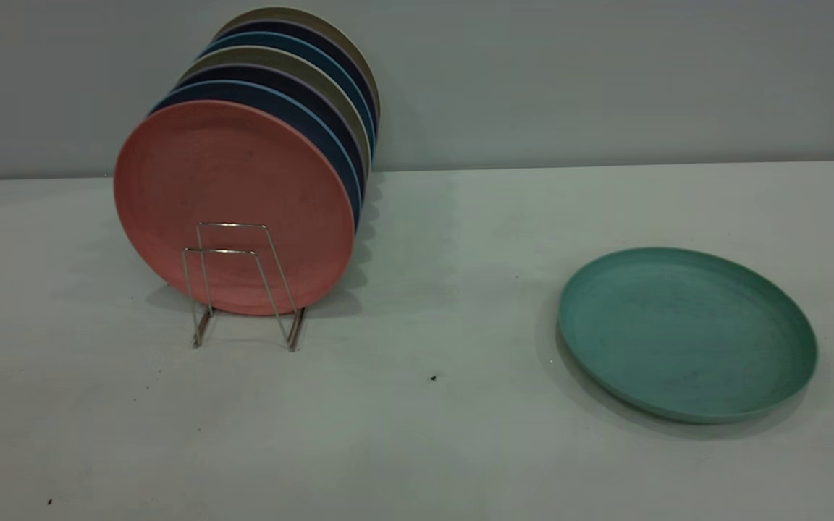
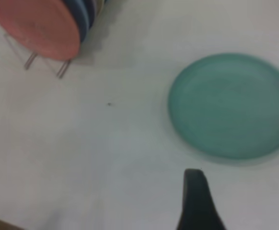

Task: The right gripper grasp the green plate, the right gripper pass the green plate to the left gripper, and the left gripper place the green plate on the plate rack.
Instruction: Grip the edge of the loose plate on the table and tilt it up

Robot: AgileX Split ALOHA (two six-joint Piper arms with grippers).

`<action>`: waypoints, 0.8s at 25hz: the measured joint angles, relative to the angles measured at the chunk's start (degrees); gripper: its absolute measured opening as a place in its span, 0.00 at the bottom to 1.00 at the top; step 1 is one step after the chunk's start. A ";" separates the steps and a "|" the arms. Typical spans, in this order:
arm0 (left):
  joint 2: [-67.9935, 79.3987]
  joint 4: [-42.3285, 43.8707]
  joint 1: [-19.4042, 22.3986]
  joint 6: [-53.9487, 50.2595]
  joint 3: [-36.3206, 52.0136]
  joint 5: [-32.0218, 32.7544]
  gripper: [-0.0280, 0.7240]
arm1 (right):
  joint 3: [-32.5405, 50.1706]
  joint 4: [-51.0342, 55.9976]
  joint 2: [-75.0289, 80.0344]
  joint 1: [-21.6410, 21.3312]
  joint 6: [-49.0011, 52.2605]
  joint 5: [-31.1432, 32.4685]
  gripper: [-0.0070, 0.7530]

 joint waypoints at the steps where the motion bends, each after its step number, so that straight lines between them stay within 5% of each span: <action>1: 0.94 -0.39 0.00 0.21 0.00 -1.16 0.78 | -0.29 3.22 4.31 0.00 -2.69 -1.59 0.68; 9: 2.37 -0.53 0.00 0.61 0.00 -5.54 0.78 | -7.90 21.67 37.45 -1.20 -23.07 -7.56 0.68; 20: 9.55 -0.53 0.00 0.48 0.00 -5.73 0.78 | -21.62 32.82 68.30 -15.72 -36.28 -4.15 0.68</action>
